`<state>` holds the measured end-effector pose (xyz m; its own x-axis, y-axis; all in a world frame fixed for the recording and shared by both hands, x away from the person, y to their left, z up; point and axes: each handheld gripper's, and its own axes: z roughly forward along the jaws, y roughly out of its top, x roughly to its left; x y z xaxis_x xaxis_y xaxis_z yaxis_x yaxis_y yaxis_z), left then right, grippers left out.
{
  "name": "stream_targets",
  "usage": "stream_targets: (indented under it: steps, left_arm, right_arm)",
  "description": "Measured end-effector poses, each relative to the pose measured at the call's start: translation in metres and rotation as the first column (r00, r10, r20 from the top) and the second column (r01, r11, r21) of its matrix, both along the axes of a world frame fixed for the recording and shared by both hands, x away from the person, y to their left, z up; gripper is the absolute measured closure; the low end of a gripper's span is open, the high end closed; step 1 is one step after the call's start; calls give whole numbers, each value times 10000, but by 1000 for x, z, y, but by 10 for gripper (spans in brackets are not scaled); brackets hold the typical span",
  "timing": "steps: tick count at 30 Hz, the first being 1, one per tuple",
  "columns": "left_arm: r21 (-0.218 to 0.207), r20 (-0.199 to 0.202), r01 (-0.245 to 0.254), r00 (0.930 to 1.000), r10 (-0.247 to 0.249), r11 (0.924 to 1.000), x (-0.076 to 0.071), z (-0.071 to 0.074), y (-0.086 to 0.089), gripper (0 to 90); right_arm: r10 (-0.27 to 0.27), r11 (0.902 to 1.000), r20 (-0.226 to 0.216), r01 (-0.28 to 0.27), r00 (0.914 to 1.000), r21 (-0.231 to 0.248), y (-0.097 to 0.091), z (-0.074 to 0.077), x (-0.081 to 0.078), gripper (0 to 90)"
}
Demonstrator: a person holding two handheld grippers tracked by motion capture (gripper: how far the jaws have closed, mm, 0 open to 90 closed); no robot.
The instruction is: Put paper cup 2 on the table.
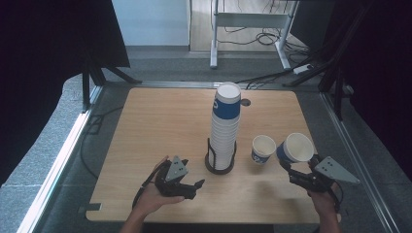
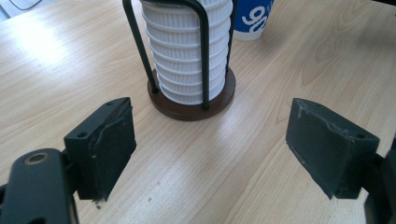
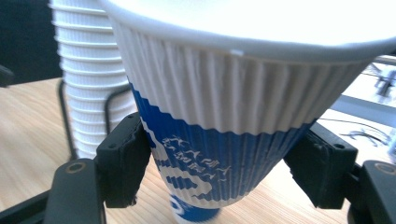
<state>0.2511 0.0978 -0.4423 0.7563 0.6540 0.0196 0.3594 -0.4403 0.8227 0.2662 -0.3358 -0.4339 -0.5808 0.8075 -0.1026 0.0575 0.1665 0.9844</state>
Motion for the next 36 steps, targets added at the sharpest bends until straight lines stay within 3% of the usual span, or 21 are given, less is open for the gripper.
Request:
stream_targets:
  steps: [6, 14, 22, 36]
  left_arm:
    - [-9, 62, 26, 10000, -26, 10000, -2, 1, 2, 159]
    - [33, 130, 82, 9999, -82, 10000, -4, 2, 1, 159]
    - [118, 109, 90, 9999, -91, 9999, -3, -1, -1, 159]
    - [189, 89, 149, 9998, -151, 9997, -3, -2, -4, 159]
  right_arm:
    - [-595, 9982, -189, 593, 9981, -92, -14, -5, 2, 270]
    - [-1105, 9939, -831, 1095, 9904, -161, -22, -26, 14, 271]
    - [-1575, 9870, -1673, 1499, 9732, -571, -20, -46, 32, 270]
    - [-2169, 9732, -2527, 1886, 9429, -1316, -17, -68, 51, 269]
